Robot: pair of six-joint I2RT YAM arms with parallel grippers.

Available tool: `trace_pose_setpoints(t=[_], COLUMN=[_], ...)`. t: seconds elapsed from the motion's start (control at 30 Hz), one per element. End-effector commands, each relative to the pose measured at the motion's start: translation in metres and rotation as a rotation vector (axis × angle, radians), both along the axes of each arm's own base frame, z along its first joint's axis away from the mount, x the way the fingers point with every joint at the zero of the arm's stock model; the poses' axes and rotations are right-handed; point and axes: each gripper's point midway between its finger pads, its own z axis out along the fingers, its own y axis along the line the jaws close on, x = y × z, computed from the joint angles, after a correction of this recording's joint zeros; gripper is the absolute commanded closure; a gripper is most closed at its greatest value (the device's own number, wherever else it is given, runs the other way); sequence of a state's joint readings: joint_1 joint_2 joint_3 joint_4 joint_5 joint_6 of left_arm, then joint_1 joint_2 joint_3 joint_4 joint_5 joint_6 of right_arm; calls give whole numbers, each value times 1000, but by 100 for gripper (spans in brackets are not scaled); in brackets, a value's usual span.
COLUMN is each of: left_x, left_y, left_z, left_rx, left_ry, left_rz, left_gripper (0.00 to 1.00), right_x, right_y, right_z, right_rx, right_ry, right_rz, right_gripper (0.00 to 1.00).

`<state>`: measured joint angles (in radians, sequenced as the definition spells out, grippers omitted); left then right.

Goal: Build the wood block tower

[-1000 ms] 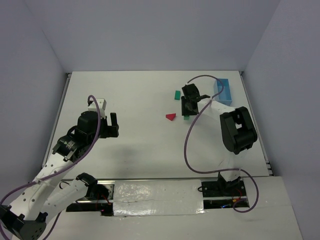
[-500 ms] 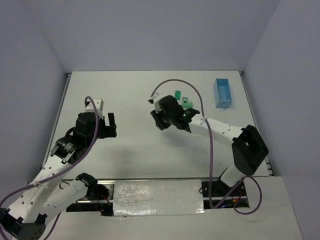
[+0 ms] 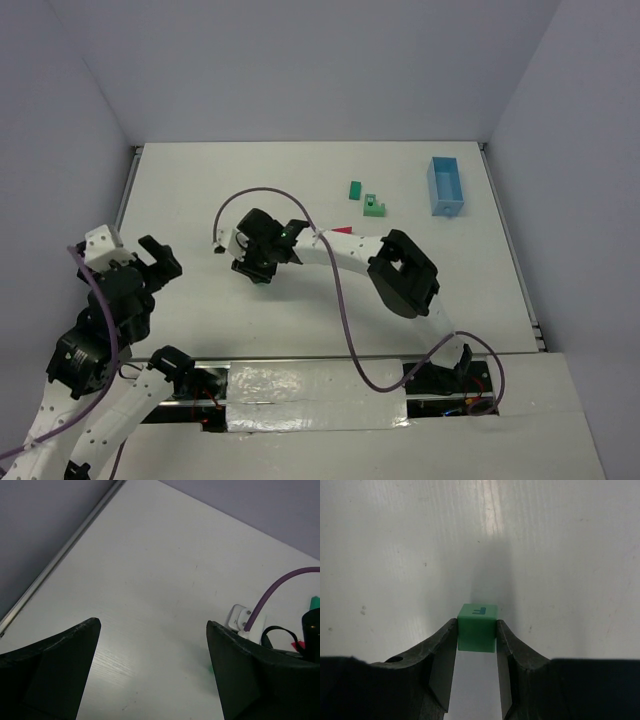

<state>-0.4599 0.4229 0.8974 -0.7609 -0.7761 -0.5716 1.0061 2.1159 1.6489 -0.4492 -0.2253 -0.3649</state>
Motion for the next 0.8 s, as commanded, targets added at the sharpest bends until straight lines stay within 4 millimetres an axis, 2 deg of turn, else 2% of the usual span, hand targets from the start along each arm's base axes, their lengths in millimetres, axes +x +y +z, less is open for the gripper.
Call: trace_pose_setpoints(t=[0.0,0.03,0.1,0.17,0.27,0.3,0.33,0.37,0.4,0.47,0.5,0.53,0.6,0.63,0.67,0.7,0.73,0.77], left_x=[-11,-11,-9,-7,-3,-1,1,2,3,4,4,4,3,2,1,1,0,0], left_y=[19,19,14,11,8,5,3,2,0,-1,-1,0,0,2,3,4,4,5], left_z=[16,17,18,18,15,15,13,13,12,11,11,11,11,12,12,12,13,13], left_rx=[-35,-32,-33,-30,-17,-13,-7,-5,-3,1,0,2,-1,-1,-5,-5,-8,-9], left_ry=[-73,-80,-92,-85,-65,-59,-50,-47,-41,-34,-32,-33,-37,-40,-44,-45,-50,-51], left_rz=[103,94,64,48,36,24,15,9,-3,-8,-4,-1,1,11,15,20,21,22], left_gripper=[1,0,0,0,1,0,0,0,0,0,1,0,0,0,1,1,1,1], right_x=[0,-6,-10,-13,-17,-18,-20,-21,-21,-19,-13,-6,10,38,44,46,36,33], right_y=[14,16,18,17,17,17,19,19,19,18,15,14,13,-2,-11,-15,-10,-16], right_z=[16,6,3,-3,1,13,20,22,40,49,66,73,92,97,96,91,86,75], right_rx=[-7,-30,-59,-84,-68,-42,-23,-2,34,78,101,117,202,193,245,250,270,290], right_ry=[-43,-37,-49,-41,-34,-38,-39,-45,-64,-78,-121,-143,-150,-220,-104,-50,37,130], right_rz=[116,141,178,194,202,191,191,186,178,132,83,32,-178,-401,-672,-739,-743,-903], right_gripper=[77,77,76,71,58,53,30,3,0,0,0,0,0,0,0,0,0,0])
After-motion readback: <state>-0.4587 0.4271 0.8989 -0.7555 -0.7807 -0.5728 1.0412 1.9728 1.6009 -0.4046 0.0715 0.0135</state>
